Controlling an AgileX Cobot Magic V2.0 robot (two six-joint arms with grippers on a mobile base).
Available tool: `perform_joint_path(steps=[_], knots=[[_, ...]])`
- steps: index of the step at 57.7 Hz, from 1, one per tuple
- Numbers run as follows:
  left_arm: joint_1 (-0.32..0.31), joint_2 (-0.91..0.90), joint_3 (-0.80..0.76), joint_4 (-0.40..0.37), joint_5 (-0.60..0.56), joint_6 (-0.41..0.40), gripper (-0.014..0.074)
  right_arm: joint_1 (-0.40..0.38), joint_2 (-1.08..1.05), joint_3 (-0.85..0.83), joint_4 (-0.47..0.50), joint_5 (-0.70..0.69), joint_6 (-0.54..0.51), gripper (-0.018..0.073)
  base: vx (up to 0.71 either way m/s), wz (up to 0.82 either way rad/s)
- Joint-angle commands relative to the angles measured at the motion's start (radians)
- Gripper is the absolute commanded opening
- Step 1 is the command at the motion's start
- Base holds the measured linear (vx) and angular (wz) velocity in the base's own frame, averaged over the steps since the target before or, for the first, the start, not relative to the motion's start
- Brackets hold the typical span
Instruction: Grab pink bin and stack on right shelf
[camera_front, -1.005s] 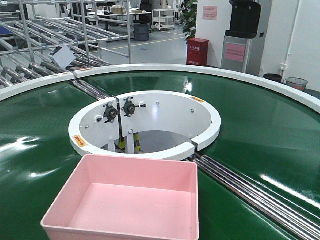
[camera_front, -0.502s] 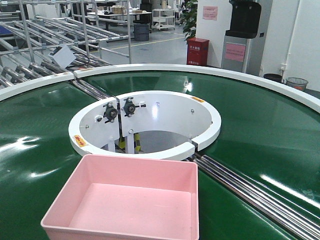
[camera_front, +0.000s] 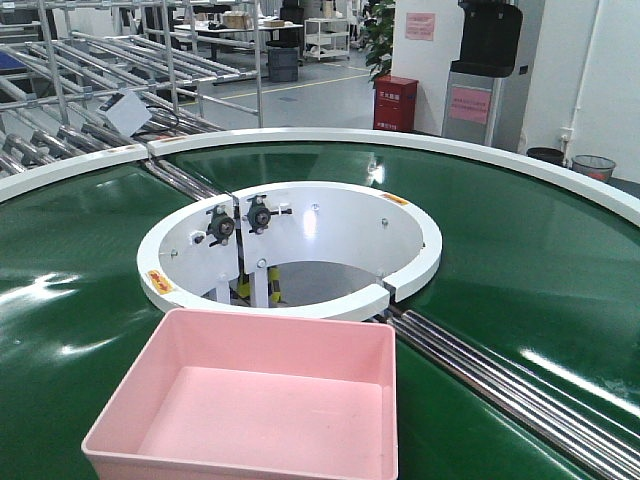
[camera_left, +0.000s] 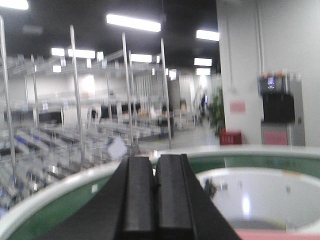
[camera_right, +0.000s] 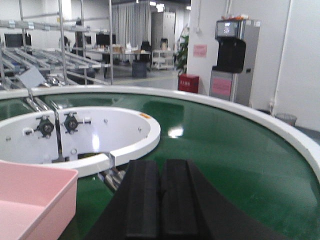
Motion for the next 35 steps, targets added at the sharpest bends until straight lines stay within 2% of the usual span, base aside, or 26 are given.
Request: perform_joint_path(steps=[1,8,16,23,26,30,32,35], knots=[[-0.006,0.099,-0.039,0.002,-0.025,0.004,0.0005,0.0,0.093,-0.042,-0.01,-0.06,-0.009,-0.0008,0.0,0.0],[-0.006,0.206,-0.039,0.002,-0.015,0.004,0.0057,0.0,0.197,-0.042,-0.006,-0.06,-0.008,0.0022,0.0,0.0],[-0.006,0.305,-0.039,0.002,-0.029,0.004,0.0215,0.0,0.271,-0.042,-0.006,-0.061,-0.008,0.0113,0.0,0.0],[-0.006,0.373,-0.039,0.002,-0.024,0.004,0.0409,0.0,0.32,-0.042,-0.006,-0.06,-0.008,0.0279,0.0,0.0],[-0.006,0.396,-0.039,0.002,-0.024,0.004,0.0465,0.0,0.338,-0.042,-0.006,-0.062,-0.008,0.0354,0.0,0.0],[-0.006,0.433,-0.039,0.0,-0.026,-0.022,0.0509,0.0,0.375,-0.041,0.003,-0.068,0.001,0.0456,0.0,0.0],[-0.006,0.463,-0.039,0.0,-0.026,-0.028,0.0516,0.0,0.398,-0.041,0.052,-0.065,0.041,0.0496,0.0,0.0],[-0.007,0.497,-0.042,0.0,-0.016,-0.027,0.0515,0.0,0.429,-0.047,0.081,-0.061,0.047,0.053,0.0,0.0]])
